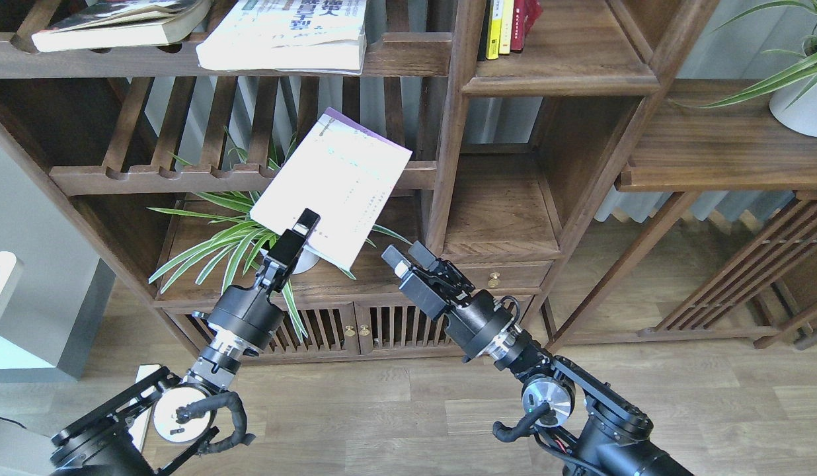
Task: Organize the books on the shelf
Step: 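Pull the white book out and tilt it toward the right gripper, then grasp the white book's lower edge with the right gripper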
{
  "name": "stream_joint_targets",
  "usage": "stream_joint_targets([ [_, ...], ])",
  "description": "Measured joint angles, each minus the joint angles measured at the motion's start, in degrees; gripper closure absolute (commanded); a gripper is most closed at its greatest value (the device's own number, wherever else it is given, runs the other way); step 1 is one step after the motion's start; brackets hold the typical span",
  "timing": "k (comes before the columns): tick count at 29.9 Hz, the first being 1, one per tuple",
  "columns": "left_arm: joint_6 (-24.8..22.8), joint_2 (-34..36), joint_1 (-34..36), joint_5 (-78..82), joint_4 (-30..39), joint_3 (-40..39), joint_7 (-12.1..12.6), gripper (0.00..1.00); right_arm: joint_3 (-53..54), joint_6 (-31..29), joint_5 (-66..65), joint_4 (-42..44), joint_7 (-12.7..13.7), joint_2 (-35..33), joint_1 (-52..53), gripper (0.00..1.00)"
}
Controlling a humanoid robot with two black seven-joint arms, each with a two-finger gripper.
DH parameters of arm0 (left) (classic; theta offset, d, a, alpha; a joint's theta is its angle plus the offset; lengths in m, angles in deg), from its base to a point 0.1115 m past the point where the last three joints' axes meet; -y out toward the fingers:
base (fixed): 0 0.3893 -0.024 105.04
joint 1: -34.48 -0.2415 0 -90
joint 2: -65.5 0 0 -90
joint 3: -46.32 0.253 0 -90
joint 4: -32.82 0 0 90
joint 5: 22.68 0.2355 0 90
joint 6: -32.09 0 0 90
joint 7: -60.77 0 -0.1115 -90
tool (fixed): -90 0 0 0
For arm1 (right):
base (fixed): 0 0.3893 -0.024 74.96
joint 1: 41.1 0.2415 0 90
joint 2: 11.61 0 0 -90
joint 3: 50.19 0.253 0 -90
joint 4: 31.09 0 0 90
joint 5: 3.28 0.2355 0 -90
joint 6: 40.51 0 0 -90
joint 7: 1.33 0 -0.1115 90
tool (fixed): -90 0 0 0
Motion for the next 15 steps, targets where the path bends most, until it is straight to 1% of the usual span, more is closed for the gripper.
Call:
stream_joint_targets([
  [6,0.0,-0.1,-0.03,-0.02,0.42,1.24,0.4,1.0,-0.24,0.0,0.93,-0.04,0.09,0.0,0.0,0.0],
  [8,0.0,0.2,0.03,0.08,0.11,1.51,1.12,1.0,-0.27,0.0,1.49,-0.19,0.2,0.0,0.01,0.0],
  [12,0.0,1.55,0.08,0.24,-0.03,1.62,3.35,1.0,-0.25,0.0,2.03,-0.24,0.7,0.0,0.55,0.0],
  [15,0.0,2.58,0.08,0.24,-0.05,1.62,3.87,1.0,-0.22,0.0,2.36,-0.25,0.98,0.0,1.18,0.0],
])
